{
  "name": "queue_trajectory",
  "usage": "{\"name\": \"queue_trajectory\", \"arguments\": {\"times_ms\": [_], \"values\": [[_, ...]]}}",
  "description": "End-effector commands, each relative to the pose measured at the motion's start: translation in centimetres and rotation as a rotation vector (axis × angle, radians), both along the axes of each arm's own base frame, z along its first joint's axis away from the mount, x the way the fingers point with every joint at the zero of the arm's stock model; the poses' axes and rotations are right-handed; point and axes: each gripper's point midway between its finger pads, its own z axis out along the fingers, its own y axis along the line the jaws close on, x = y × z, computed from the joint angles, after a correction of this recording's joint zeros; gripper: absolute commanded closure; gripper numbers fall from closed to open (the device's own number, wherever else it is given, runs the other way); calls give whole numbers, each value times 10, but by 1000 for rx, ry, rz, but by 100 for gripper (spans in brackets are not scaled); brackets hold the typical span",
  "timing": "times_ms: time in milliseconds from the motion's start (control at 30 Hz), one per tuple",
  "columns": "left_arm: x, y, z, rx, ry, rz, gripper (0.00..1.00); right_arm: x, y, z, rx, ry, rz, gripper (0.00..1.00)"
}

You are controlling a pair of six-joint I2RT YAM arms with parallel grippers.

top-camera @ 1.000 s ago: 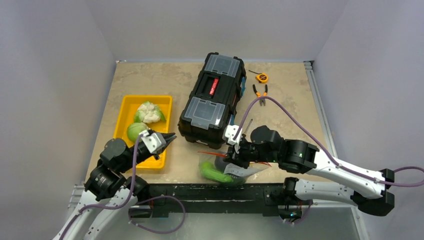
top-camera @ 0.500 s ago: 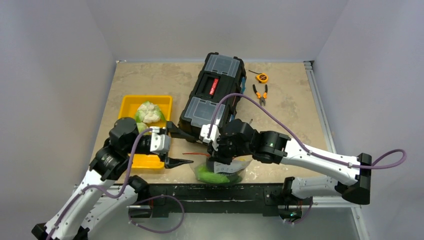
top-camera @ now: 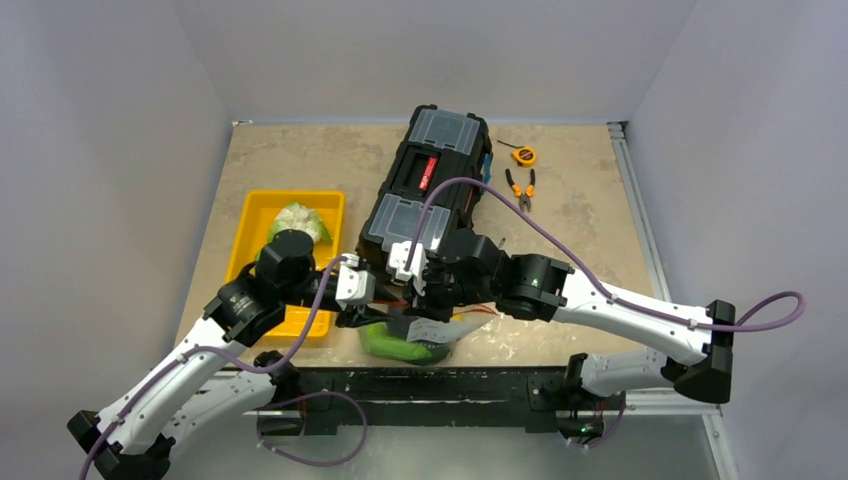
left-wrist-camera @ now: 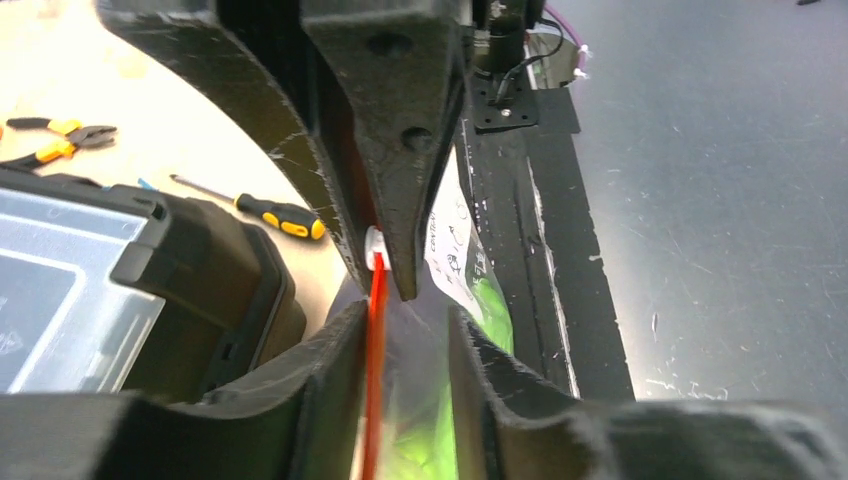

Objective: Place the food in the zip-top bag and seal the zipper
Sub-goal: Zip the zipper food storage bag at the center of the board.

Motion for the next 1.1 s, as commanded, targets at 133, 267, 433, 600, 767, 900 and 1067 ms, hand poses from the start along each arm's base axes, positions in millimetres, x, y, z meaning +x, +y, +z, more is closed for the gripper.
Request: {"name": "queue_trajectory", "arguments": {"times_ms": [133,267,433,600,767,900,1067], "values": [[16,2,10,-28,-106,82,87,5,20,33,110,-50,32,100],[24,8,7,-7,-124,144,100,9,17,34,107,-64,10,100],[45,28,6,20,-206,312,100,17,2,32,112,-98,-65,100],[65,52,8,37,-281,487,100,22,-19,31,112,-119,-143,100],[78,72,9,49,-334,609,100,20,-47,17,83,-121,-201,100],[88,87,12,55,-355,702,100,15,-69,10,56,-92,-247,100],[94,95,14,42,-372,753,100,8,-86,13,74,-64,-279,100]]}}
